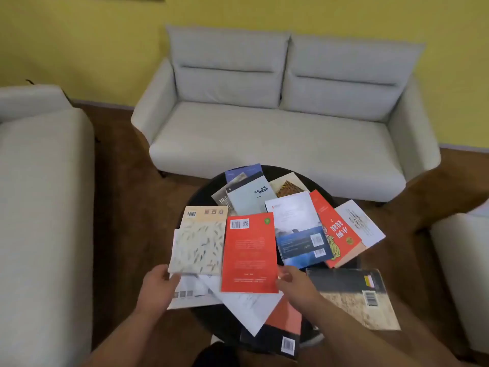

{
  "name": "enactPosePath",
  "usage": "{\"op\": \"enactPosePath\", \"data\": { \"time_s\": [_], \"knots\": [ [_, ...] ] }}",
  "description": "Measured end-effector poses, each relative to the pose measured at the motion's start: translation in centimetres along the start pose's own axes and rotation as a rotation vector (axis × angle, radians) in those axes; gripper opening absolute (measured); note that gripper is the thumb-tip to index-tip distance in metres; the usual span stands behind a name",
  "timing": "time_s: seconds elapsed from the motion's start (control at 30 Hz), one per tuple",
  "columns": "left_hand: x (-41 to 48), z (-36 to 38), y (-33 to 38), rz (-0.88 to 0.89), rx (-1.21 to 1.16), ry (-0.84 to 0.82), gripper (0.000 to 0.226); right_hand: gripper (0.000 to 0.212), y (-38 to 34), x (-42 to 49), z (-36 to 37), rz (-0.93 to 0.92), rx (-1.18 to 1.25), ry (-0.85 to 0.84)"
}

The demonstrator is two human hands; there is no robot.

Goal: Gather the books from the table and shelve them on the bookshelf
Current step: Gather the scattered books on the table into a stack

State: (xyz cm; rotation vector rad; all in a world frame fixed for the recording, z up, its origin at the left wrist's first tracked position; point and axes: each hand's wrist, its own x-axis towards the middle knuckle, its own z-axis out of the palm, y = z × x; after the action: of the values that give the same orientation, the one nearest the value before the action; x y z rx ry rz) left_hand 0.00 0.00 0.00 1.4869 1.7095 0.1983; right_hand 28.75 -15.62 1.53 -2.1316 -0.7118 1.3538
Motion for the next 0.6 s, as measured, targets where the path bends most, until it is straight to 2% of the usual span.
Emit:
{"op": "enactPosePath", "data": {
  "time_s": [0.07, 0.1, 0.2, 0.27, 0.5, 0.6],
  "knots": [
    [3.1, -0.5, 0.3, -0.045, 0.052, -0.017, 0.059, 0.016, -1.1, 1.8, 0.7, 0.047, 0.008, 0.035],
    [4.5, -0.7, 0.4, -0.053, 0.088, -0.045, 0.060, 0.021, -1.5, 2.4, 1.0, 0.070, 0.008, 0.041],
    [7.0, -0.5, 1.1, -0.024, 0.173, -0.179, 0.046, 0.030, -2.4, 3.8, 1.3, 0.148, -0.008, 0.066],
    [7.6, -0.2, 1.2, -0.015, 0.193, -0.195, 0.044, 0.031, -2.3, 4.2, 1.4, 0.167, 0.011, 0.079],
    [8.8, 0.3, 1.7, -0.137, 0.077, -0.209, 0.036, 0.010, -2.6, 5.7, 2.2, 0.248, 0.086, 0.145],
    [9.2, 0.2, 2.1, -0.208, -0.126, -0.297, 0.022, 0.010, -3.2, 5.7, 2.4, 0.266, 0.098, 0.155]
  ]
}}
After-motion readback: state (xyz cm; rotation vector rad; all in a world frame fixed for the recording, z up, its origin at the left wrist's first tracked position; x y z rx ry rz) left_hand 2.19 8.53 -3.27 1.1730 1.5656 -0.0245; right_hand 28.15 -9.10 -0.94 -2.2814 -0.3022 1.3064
